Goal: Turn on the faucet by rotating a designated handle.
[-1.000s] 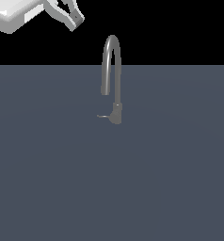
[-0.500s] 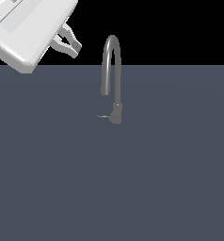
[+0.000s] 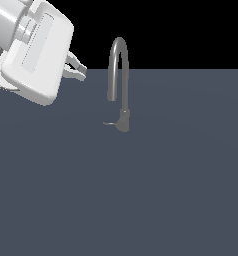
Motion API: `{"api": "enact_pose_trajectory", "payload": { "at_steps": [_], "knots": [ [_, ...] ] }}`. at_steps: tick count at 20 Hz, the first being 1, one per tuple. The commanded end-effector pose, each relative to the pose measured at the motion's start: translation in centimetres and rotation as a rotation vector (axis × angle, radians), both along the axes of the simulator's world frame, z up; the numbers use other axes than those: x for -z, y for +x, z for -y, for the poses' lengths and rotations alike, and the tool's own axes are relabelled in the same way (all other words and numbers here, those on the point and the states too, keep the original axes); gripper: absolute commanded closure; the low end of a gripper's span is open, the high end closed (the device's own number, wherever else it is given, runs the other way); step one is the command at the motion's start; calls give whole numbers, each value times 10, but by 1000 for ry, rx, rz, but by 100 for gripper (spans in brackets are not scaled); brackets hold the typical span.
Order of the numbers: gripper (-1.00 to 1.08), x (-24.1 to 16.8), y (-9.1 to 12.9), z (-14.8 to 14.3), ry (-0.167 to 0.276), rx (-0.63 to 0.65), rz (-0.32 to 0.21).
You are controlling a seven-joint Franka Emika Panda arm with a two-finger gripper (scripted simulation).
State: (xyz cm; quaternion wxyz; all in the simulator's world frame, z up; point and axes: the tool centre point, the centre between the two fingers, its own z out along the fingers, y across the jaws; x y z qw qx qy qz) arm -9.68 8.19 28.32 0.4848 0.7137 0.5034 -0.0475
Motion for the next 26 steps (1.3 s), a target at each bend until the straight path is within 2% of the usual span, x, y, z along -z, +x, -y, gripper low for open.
{"api": "enact_pose_trajectory", "payload": {
  "at_steps": [1, 26],
  "knots": [
    [108, 9, 4, -1, -39, -43, -3],
    [108, 96, 42, 1, -422, -437, -27]
  ]
}}
